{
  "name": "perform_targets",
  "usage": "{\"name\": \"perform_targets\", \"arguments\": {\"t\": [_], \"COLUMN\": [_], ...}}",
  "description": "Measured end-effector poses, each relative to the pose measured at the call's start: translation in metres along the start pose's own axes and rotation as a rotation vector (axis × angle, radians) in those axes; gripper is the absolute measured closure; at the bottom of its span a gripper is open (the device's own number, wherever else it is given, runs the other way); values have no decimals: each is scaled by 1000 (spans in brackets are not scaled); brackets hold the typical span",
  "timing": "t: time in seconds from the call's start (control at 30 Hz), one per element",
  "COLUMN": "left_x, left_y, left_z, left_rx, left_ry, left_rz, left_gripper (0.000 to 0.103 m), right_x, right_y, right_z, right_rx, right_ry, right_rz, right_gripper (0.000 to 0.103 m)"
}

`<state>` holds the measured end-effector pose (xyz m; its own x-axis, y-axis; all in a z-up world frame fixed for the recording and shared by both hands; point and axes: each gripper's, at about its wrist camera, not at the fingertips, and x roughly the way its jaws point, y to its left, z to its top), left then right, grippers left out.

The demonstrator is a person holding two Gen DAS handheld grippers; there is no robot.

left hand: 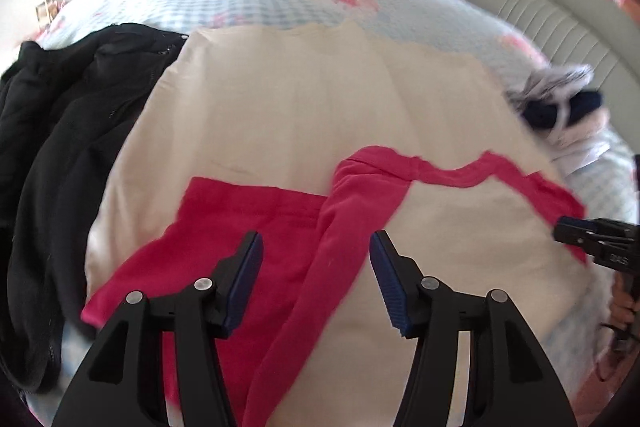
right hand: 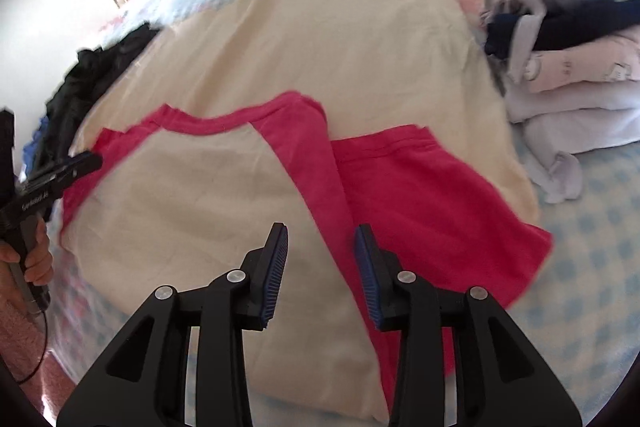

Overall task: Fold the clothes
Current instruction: 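Move both open grippers over the folded shirt to check alignment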

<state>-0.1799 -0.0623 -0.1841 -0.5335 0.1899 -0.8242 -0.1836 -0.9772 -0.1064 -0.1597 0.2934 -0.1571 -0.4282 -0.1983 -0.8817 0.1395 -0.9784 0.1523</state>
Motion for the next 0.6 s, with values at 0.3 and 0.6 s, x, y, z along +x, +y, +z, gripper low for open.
{"name": "perform_targets", "arguments": {"t": [0.3, 0.6], "left_x": [-10, 19], "left_y": [47, 17], "left_z": [7, 6], "left_rx": [-196, -108], "left_ry": [-32, 32], "left_rz": [-88, -13], "left_gripper": [49, 45], "right_x": [-12, 7], "right_y": [-22, -15], "right_z": [0, 1], "right_rx": [57, 54], "right_ry": [-61, -9], "right_rz": [-32, -50], "right_gripper": [66, 68]}}
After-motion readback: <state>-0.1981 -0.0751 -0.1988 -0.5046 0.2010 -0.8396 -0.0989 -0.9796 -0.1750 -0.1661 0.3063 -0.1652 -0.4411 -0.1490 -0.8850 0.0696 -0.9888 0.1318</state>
